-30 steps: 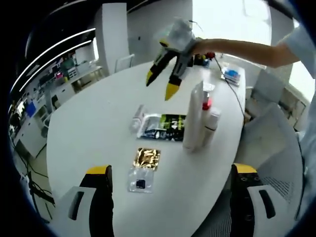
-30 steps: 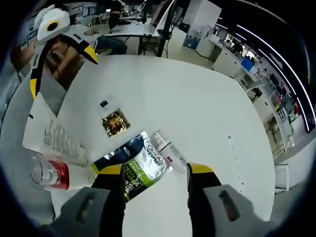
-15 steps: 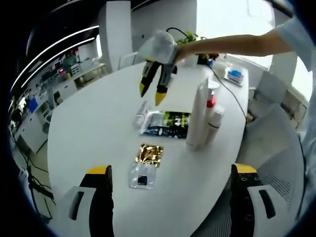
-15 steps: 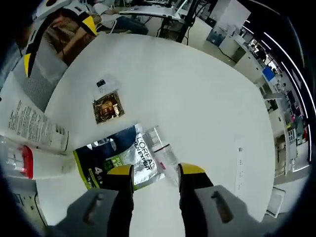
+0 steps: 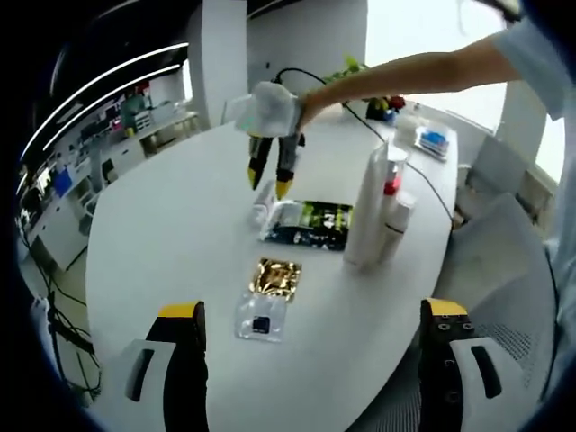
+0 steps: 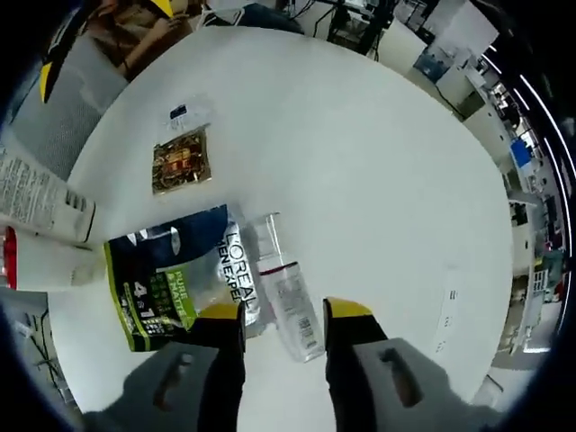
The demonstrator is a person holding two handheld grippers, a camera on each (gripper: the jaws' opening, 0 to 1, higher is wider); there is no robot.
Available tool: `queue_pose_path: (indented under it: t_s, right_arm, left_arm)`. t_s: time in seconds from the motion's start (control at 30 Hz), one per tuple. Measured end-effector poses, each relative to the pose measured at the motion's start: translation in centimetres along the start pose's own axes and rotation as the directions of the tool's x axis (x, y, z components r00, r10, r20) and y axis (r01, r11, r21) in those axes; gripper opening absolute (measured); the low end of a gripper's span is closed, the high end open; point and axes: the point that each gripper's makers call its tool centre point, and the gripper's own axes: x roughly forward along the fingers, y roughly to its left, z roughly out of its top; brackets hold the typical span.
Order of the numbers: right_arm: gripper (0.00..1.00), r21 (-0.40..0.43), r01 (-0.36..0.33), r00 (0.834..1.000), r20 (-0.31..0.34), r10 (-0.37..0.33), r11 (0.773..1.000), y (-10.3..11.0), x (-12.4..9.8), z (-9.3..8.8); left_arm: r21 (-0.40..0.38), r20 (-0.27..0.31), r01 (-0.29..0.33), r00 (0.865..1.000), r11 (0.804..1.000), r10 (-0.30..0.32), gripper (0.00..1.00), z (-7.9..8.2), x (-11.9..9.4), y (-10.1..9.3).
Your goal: Arrange the skincare products in the storage area until every visible bottle or jar stands upright without overlapping.
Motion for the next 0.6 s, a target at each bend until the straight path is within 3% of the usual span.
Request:
queue_pose_path:
  t_s: [0.13, 0.3, 0.47, 0.6]
  right_arm:
    - [0.29, 0.005, -0.022, 1.0, 0.005, 0.022, 1.0, -0.3, 0.7, -0.1]
    - [0.27, -0.057, -0.061, 0.996, -0.075, 0.056, 0.997, 0.0, 1.4, -0.8]
    - [0.24, -0.062, -0.082, 0.995, -0.067, 0.078, 0.995, 0.1, 1.5, -0.5]
    - [0.23, -0.091, -0.12, 0.989, -0.098, 0.111, 0.989, 0.2, 1.8, -0.5]
  left_arm:
    - [-0.01, -0.005, -0.001, 1.0, 1.0, 0.001, 0.96, -0.2, 0.1, 0.1]
    - [-0.021, -0.008, -0.006, 1.0, 1.0, 0.006, 0.96, -0.4, 0.3, 0.4]
    - [-0.021, -0.011, 0.008, 1.0, 1.0, -0.009, 0.96, -0.5, 0.6, 0.1]
    - [-0.021, -0.014, 0.017, 1.0, 1.0, -0.017, 0.96, -0.5, 0.9, 0.0]
